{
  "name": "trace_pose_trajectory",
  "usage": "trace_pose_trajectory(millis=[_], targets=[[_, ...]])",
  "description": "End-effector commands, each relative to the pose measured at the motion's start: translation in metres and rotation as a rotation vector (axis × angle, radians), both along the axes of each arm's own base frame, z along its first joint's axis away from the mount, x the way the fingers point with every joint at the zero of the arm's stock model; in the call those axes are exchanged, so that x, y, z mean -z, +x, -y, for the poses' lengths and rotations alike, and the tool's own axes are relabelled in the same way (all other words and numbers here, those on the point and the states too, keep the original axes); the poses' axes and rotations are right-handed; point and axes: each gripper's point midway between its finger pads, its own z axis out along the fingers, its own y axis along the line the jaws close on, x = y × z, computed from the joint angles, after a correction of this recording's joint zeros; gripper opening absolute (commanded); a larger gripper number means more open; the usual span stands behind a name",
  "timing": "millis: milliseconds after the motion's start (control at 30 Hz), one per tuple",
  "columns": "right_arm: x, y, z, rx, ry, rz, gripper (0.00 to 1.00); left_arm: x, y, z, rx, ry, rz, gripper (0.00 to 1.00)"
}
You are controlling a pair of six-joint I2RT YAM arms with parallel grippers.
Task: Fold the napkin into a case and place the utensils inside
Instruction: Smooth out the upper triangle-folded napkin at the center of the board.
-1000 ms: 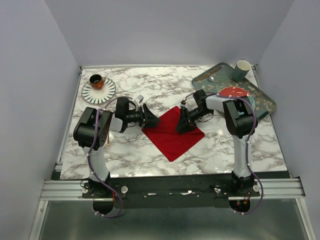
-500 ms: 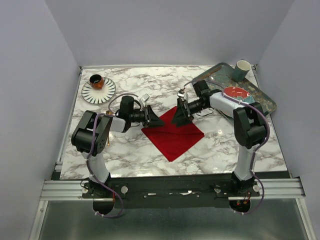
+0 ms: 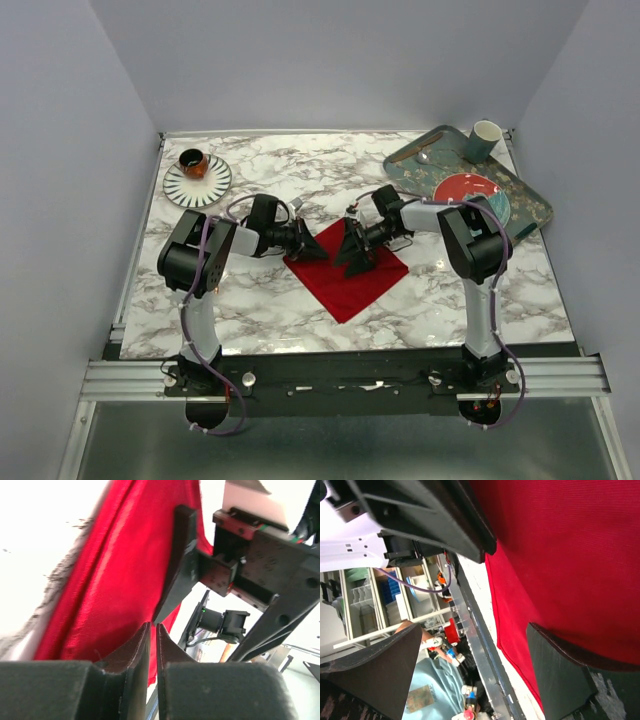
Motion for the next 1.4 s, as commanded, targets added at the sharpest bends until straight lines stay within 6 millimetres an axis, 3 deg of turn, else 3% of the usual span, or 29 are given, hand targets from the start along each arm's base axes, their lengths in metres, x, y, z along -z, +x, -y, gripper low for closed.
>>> trace_pose_trajectory(millis=[0,300,633,1000,1367], targets=[[0.012,-0.001,0.019,0.036,0.002,-0.026,0.94,0.022,0.001,-0.005,-0.009,0.071,-0.056,0.16],[0.018,-0.014,0.051,0.066,-0.014,-0.053,0.94,0.039,0.001,-0.013,-0.023,0.113,-0.111,0.1],[-0.01,0.008,0.049,0.083,0.015,0.004,0.94,0.042,0.002,-0.021,-0.038,0.132,-0.129,0.04],[0.022,-0.017,0.088,0.085,-0.083,-0.029,0.94,0.05,0.002,-0.028,-0.064,0.143,-0.159,0.01],[0.022,-0.007,0.109,0.119,-0.097,-0.018,0.93,0.053,0.002,-0.03,-0.069,0.152,-0.167,0.01]])
